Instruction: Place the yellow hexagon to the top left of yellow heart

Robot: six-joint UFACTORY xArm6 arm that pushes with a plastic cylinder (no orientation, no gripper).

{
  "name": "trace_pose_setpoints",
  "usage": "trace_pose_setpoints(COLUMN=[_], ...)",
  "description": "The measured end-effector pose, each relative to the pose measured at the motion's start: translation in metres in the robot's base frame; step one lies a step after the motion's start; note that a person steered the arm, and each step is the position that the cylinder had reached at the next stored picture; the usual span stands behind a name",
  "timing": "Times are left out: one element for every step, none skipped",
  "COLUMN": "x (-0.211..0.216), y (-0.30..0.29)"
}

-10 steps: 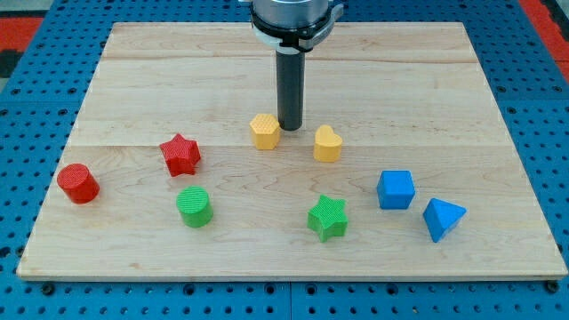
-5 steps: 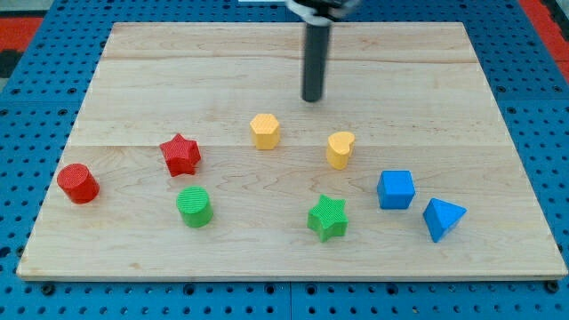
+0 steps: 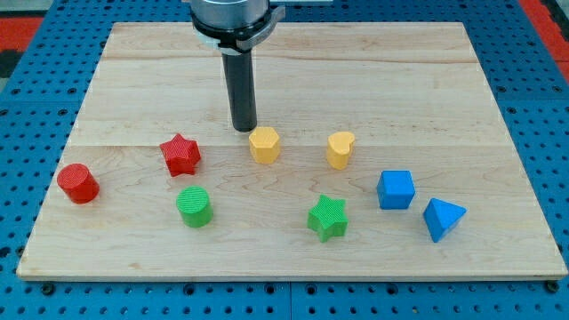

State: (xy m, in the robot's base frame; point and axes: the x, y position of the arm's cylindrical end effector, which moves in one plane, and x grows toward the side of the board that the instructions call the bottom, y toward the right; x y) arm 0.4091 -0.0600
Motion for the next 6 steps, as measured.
trace_pose_setpoints(x=[0.005,0.033,0.036,0.034,0.063,0.073], y=[-0.008,-0.002,0.012,0.031,0.021,0.038])
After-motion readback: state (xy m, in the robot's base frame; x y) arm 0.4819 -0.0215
